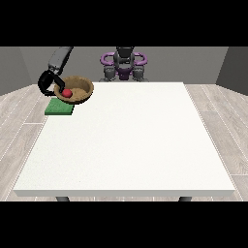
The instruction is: Pick the cup and pour the ball into the bowl, then pick the bowl and place it on the pad
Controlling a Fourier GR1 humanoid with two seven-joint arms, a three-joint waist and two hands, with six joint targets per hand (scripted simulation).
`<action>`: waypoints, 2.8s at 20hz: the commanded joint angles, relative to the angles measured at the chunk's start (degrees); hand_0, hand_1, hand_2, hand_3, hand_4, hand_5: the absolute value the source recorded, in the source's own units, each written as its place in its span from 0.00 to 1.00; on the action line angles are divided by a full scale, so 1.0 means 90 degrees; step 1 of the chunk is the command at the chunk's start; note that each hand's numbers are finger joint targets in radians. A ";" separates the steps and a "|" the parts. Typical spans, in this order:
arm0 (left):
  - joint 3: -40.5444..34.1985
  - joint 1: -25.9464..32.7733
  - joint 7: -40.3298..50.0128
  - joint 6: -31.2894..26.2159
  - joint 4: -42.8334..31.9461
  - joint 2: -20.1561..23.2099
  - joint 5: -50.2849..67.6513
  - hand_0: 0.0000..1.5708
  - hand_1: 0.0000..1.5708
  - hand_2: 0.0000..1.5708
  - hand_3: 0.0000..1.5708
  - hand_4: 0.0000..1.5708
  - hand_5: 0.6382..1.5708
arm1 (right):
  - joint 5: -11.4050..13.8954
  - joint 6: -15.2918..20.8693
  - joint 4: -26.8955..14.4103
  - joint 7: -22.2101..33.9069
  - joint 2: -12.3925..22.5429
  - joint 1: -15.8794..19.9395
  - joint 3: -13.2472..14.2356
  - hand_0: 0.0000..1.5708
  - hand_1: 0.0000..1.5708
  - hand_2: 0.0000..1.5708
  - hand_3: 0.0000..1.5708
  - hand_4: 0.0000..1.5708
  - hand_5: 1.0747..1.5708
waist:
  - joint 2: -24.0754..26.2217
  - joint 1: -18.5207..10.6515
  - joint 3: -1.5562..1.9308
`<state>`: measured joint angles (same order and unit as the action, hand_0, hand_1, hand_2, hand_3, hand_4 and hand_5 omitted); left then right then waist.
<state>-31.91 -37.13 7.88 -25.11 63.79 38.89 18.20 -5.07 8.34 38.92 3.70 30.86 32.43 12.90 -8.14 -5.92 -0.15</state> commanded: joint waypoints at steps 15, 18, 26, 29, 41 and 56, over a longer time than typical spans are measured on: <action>-0.0368 0.0702 -0.0897 -0.0452 -0.0782 0.0730 0.0188 0.00 0.00 0.00 0.00 0.77 0.98 | -0.0391 -0.1026 -0.0261 -0.0199 0.0748 -0.0154 0.0644 1.00 1.00 1.00 0.27 0.68 0.99 | -0.0260 0.0388 0.0020; -0.0318 0.0688 -0.1355 -0.0292 -0.0699 0.0529 0.0079 0.00 0.00 0.00 0.00 0.77 0.98 | -0.0441 -0.0735 -0.0316 -0.0170 0.0413 0.0089 0.0666 1.00 1.00 1.00 0.28 0.68 1.00 | -0.0559 0.0252 0.0019; -0.0319 0.0698 -0.1382 -0.0281 -0.1081 0.0806 0.0099 0.00 0.00 0.00 0.00 0.76 0.99 | -0.0773 -0.0812 -0.0420 0.0059 0.0255 0.0175 0.0914 1.00 1.00 1.00 0.38 0.63 1.00 | -0.0411 0.0485 0.0017; -0.0167 0.0728 -0.1203 -0.0341 -0.0616 0.0649 0.0261 0.00 0.00 0.00 0.00 0.76 0.99 | -0.0797 -0.0569 -0.0877 -0.0195 0.0416 0.0093 0.1156 1.00 1.00 1.00 0.64 0.34 0.99 | -0.0486 0.0219 0.0021; -0.0388 0.0522 -0.1515 -0.0318 -0.1191 0.1222 0.0315 0.00 0.00 0.00 0.00 0.76 0.99 | -0.0876 -0.0084 -0.0759 -0.0644 0.0261 0.0455 0.1285 0.93 0.93 0.89 0.48 0.00 0.92 | -0.0947 0.0340 0.0017; 0.0015 0.0762 -0.1204 -0.0296 -0.0544 0.0885 0.0479 0.00 0.00 0.00 0.00 0.76 1.00 | -0.0195 -0.0484 -0.1240 -0.0434 0.0513 0.0374 0.0603 0.00 0.00 0.00 0.00 0.00 0.67 | -0.0319 -0.0004 0.0023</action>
<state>-33.22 -31.74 -5.28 -28.15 56.26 48.25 22.17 -8.09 5.46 29.38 -0.67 36.78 37.69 20.05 -15.14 -5.38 -0.17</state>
